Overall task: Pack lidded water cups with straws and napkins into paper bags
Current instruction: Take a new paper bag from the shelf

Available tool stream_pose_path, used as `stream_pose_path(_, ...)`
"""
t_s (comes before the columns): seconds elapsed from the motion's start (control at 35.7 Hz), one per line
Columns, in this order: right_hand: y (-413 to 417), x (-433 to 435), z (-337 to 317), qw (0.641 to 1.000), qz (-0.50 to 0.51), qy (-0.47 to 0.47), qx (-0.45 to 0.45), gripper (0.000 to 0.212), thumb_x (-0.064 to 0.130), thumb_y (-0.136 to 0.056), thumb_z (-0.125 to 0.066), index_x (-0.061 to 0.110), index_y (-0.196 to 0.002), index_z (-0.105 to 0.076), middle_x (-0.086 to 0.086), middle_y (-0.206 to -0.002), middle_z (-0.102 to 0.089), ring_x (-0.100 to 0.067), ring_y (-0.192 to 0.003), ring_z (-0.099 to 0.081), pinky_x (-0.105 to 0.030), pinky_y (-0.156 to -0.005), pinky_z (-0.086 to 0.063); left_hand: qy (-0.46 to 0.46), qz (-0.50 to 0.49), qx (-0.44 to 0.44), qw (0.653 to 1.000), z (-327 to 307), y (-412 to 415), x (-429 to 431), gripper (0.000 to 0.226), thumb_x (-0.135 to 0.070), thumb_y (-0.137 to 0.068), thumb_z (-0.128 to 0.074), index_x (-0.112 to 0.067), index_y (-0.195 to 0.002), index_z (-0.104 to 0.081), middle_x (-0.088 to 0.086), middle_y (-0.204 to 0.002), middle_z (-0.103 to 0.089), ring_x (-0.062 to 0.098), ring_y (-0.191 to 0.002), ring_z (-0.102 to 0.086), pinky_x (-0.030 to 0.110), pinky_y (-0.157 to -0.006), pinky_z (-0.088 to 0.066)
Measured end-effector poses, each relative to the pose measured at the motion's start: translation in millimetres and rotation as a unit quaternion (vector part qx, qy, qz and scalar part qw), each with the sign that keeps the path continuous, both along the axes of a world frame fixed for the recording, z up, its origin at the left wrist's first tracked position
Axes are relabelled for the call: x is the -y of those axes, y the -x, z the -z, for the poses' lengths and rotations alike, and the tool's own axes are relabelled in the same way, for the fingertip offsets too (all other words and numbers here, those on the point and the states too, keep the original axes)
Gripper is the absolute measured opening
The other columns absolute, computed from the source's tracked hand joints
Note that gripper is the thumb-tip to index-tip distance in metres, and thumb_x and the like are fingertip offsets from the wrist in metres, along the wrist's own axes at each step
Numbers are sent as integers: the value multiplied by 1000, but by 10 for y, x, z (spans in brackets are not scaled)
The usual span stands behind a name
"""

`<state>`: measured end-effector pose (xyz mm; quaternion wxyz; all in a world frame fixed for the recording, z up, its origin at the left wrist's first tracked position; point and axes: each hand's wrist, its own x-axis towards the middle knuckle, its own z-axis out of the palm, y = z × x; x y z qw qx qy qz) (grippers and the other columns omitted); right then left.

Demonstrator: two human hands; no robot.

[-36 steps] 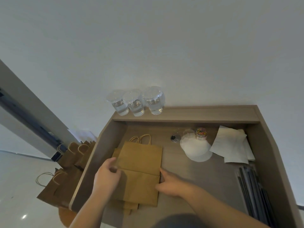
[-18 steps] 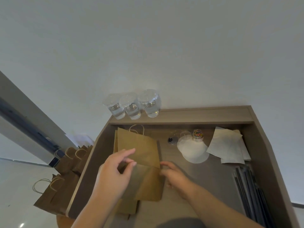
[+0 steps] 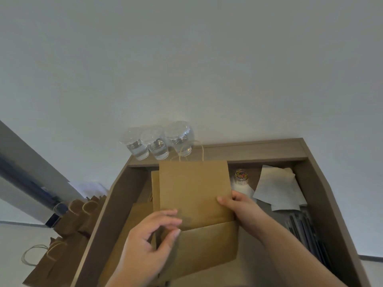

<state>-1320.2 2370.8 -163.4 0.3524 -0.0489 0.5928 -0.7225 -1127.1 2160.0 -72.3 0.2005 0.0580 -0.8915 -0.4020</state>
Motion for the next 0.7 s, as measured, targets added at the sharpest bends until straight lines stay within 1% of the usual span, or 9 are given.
stream_pose_path(0.08,-39,-86,-133,997,28,-42,-61,28,34,-100,-74,24,-127,-71,4,-117,-81,-22,-112,-75,-46,-103,-58,17,-31,29,999,88,67,-8,15,-32,-91,-77,-44,-99,-81,-24,-115,-75,0,-110,-71,12,-92,-53)
stream_pose_path(0.17,-160,-181,-255,985,54,-92,-137,17,40,-102,-69,46,-116,-63,17,-117,-73,-8,-109,-67,-34,-91,-56,2,-61,71,996,157,185,2,21,-28,-96,-74,-48,-94,-80,-25,-98,-77,-5,-100,-70,21,-87,-57)
stream_pose_path(0.22,-244,-277,-282,975,81,-108,-175,21,39,-101,-69,49,-117,-59,17,-119,-71,-7,-111,-67,-33,-93,-57,-10,-86,60,994,169,282,31,31,-22,-99,-69,-52,-94,-77,-24,-91,-78,-7,-94,-70,17,-83,-55)
stream_pose_path(0.28,-320,-387,-307,968,110,-116,-194,22,38,-100,-71,50,-114,-59,18,-113,-74,-5,-107,-70,-22,-84,-55,-45,-114,22,992,153,394,75,37,-16,-101,-66,-51,-94,-76,-21,-88,-78,-6,-91,-70,10,-81,-51)
stream_pose_path(0.34,-377,-490,-330,962,134,-114,-211,23,36,-98,-73,50,-111,-61,26,-110,-75,2,-106,-71,-19,-83,-57,-123,-129,4,984,105,519,108,34,-17,-104,-61,-44,-93,-79,-13,-88,-79,3,-91,-72,23,-89,-56)
stream_pose_path(0.39,-434,-571,-346,952,159,-128,-230,20,36,-97,-74,46,-111,-65,32,-107,-74,10,-103,-70,-28,-93,-59,-210,-116,3,971,0,631,119,32,-22,-108,-56,-37,-97,-81,-4,-94,-80,19,-96,-74,44,-91,-60)
stream_pose_path(0.53,-556,-762,-449,928,163,-104,-318,11,32,-93,-80,29,-103,-77,3,-105,-78,-17,-106,-74,-41,-97,-60,-294,7,-2,956,-283,780,307,33,-44,-108,-48,-32,-116,-78,5,-112,-77,31,-104,-71,43,-87,-56)
stream_pose_path(0.64,-701,-753,-490,920,188,-118,-322,8,24,-92,-69,21,-85,-72,-9,-85,-74,-35,-87,-73,-64,-87,-60,-350,190,186,898,-339,822,270,72,-68,-94,-37,-12,-118,-75,13,-110,-76,27,-86,-70,33,-72,-57)
stream_pose_path(0.7,-779,-668,-493,915,214,-157,-303,13,20,-93,-69,22,-81,-71,-8,-80,-73,-32,-81,-74,-63,-85,-62,-293,285,255,876,-328,725,207,80,-79,-90,-42,-15,-127,-73,11,-122,-74,29,-94,-72,37,-79,-58)
